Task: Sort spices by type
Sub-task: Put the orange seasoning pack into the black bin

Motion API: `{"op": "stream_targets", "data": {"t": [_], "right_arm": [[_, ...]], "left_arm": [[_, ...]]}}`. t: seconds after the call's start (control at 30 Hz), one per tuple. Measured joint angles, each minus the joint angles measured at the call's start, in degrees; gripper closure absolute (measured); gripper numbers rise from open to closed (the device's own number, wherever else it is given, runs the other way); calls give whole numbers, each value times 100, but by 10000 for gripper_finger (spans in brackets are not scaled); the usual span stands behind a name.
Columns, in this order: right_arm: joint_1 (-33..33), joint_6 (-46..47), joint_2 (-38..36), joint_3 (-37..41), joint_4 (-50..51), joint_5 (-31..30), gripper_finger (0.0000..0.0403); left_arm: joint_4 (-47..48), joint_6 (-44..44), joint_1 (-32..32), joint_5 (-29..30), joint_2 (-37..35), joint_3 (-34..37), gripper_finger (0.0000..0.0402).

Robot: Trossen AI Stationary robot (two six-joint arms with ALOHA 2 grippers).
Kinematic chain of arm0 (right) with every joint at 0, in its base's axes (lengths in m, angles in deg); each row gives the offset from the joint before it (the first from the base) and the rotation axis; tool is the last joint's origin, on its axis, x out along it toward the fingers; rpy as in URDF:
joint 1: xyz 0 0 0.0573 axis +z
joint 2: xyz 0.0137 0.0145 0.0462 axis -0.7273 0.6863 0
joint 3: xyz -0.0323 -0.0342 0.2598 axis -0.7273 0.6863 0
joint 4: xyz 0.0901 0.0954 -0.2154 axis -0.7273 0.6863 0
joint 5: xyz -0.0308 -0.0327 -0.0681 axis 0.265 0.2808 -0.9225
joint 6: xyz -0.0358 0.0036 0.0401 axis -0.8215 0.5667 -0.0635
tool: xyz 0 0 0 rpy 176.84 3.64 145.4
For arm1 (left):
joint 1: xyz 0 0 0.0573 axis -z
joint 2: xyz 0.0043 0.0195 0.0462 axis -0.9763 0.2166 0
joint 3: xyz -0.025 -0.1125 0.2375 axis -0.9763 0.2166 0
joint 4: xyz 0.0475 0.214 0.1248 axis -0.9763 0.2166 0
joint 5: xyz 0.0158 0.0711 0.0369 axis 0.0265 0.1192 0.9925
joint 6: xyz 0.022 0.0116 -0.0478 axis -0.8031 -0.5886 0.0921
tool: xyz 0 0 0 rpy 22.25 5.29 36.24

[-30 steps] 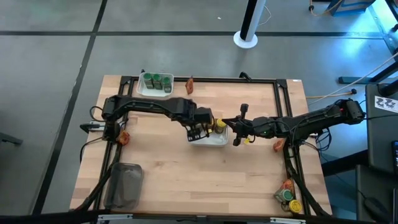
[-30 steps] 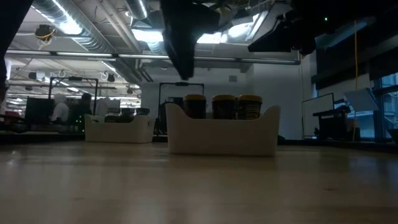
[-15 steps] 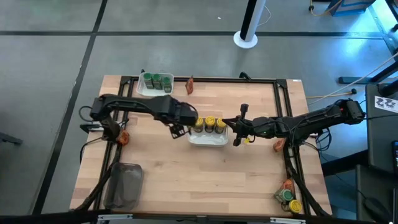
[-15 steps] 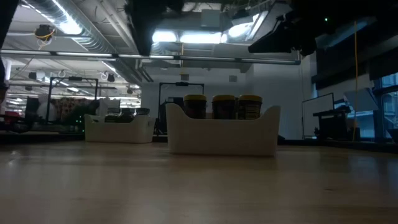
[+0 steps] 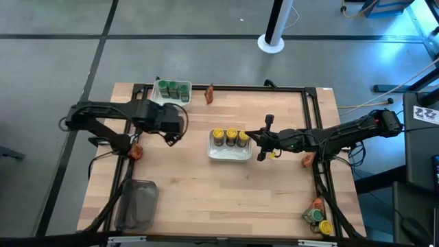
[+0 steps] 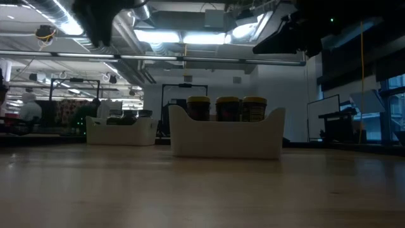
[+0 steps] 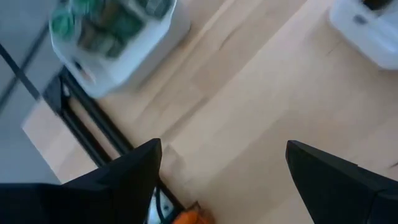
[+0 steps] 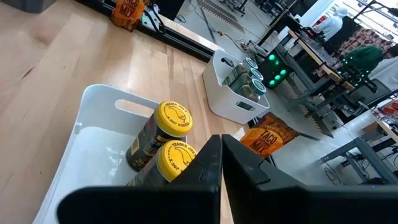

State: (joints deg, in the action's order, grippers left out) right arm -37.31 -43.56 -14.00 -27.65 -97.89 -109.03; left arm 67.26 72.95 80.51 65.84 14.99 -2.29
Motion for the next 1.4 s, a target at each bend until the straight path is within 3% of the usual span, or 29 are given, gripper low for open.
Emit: {"op": "stream_targets", "data": {"t": [0.2,0.57,0.93,1.4], "right_arm": [[-1,0,0,-1,-12,0,389],[-1,2,0,-1,-42,105,389],[-1,2,0,1,-59,107,389],[-1,2,0,0,-62,109,389]], "left_arm": [[-12,457,-2,-401,-492,748,75],[-18,492,-42,-1052,-489,1875,75],[-14,-290,-648,-1608,-478,2894,75],[-136,-814,-872,-1763,-357,3503,75]]}}
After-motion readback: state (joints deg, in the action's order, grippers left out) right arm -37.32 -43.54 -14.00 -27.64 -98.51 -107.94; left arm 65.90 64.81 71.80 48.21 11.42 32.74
